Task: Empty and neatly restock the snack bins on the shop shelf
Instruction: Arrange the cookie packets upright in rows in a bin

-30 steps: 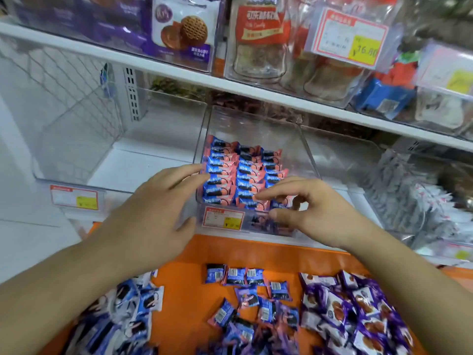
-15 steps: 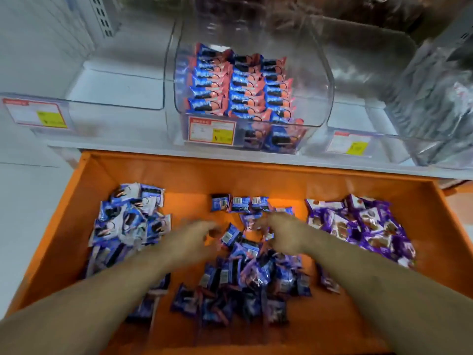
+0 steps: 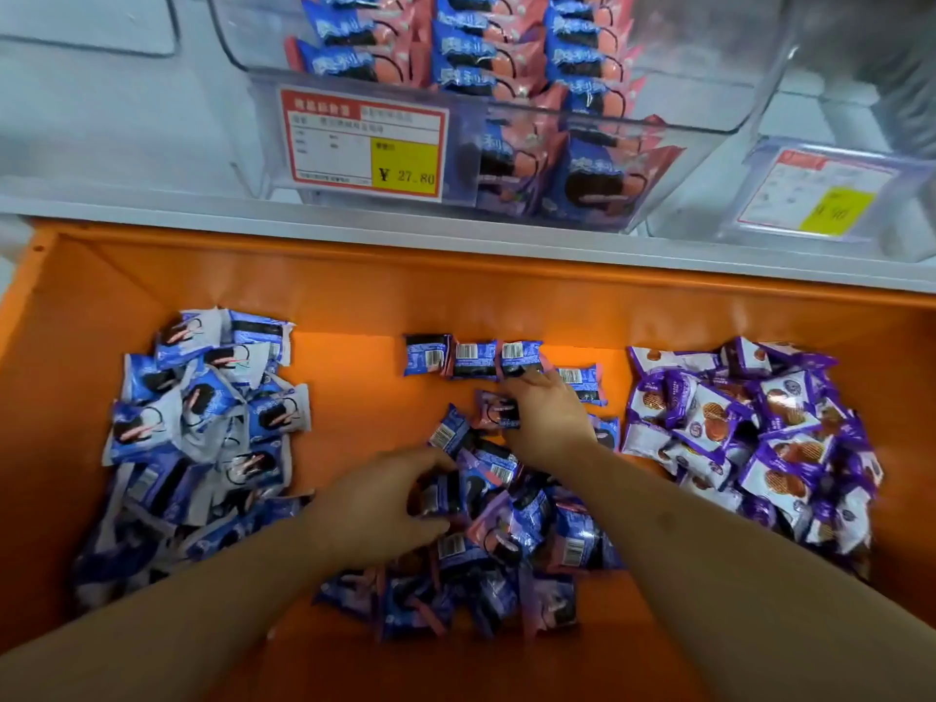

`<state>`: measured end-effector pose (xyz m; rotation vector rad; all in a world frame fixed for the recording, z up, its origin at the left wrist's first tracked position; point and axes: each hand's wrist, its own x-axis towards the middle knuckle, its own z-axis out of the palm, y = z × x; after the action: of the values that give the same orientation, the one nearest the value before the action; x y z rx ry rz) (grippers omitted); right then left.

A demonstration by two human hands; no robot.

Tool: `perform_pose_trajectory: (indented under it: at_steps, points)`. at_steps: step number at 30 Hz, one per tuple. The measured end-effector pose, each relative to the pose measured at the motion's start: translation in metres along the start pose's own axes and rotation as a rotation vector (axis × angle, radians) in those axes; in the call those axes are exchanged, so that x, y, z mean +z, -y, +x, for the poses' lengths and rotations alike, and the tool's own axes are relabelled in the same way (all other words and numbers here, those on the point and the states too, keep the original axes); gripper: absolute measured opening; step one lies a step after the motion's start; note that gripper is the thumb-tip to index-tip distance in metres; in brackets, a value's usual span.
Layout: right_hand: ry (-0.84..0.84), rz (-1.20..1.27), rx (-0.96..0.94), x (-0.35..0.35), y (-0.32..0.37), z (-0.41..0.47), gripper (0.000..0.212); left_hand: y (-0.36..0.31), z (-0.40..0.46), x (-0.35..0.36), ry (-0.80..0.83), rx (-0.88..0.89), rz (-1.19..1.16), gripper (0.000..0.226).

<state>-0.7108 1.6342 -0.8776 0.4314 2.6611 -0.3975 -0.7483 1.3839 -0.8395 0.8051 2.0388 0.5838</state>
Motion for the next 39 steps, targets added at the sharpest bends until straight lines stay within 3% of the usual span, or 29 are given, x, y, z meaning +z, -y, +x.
perform_pose_trajectory:
  at_steps: [3, 8, 11, 14, 16, 18, 20, 22, 24, 26, 30, 33, 36, 39]
  points:
    - [-0.021, 0.105, -0.020, -0.011, 0.004, -0.007, 0.060, -0.009, -0.009, -0.024, -0.053, -0.112, -0.269, 0.046]
    - [0.114, 0.263, -0.108, -0.094, 0.033, -0.034, 0.050, -0.046, -0.032, -0.080, -0.176, -0.266, -0.829, 0.010]
    - [0.114, 0.295, -0.174, -0.159, 0.058, -0.068, 0.054, -0.080, -0.063, -0.115, -0.255, -0.238, -0.947, 0.015]
    - [0.043, 0.339, -0.246, -0.217, 0.080, -0.116, 0.054, -0.024, -0.039, -0.110, -0.206, -0.229, -0.932, 0.038]
    - [-0.048, 0.391, -0.288, -0.245, 0.096, -0.147, 0.053, -0.038, -0.061, -0.128, -0.121, -0.138, -0.993, 0.054]
    - [-0.115, 0.454, -0.325, -0.264, 0.113, -0.175, 0.054, -0.109, -0.128, -0.154, -0.243, 0.014, -1.036, 0.030]
    - [-0.165, 0.504, -0.382, -0.273, 0.129, -0.197, 0.059, -0.166, -0.185, -0.173, -0.244, 0.141, -0.964, 0.034]
    - [-0.228, 0.521, -0.411, -0.274, 0.142, -0.214, 0.065, -0.169, -0.198, -0.177, -0.199, 0.237, -0.958, 0.033]
    - [-0.280, 0.679, -0.379, -0.273, 0.152, -0.224, 0.070, -0.164, -0.203, -0.178, -0.290, 0.217, -0.995, 0.035]
    - [-0.306, 0.904, -0.322, -0.271, 0.158, -0.226, 0.063, -0.163, -0.209, -0.178, -0.376, 0.211, -1.068, 0.036]
    - [-0.252, 1.105, -0.264, -0.265, 0.158, -0.214, 0.047, -0.166, -0.204, -0.177, -0.522, 0.203, -1.100, 0.037]
    - [-0.318, 1.261, -0.199, -0.265, 0.164, -0.202, 0.034, -0.175, -0.199, -0.181, -0.533, 0.206, -1.058, 0.039]
    - [-0.377, 1.481, -0.166, -0.269, 0.170, -0.190, 0.038, -0.170, -0.188, -0.194, -0.550, 0.222, -0.985, 0.034]
    - [-0.452, 1.446, -0.203, -0.284, 0.163, -0.177, 0.037, -0.157, -0.178, -0.213, -0.643, 0.210, -0.816, 0.020]
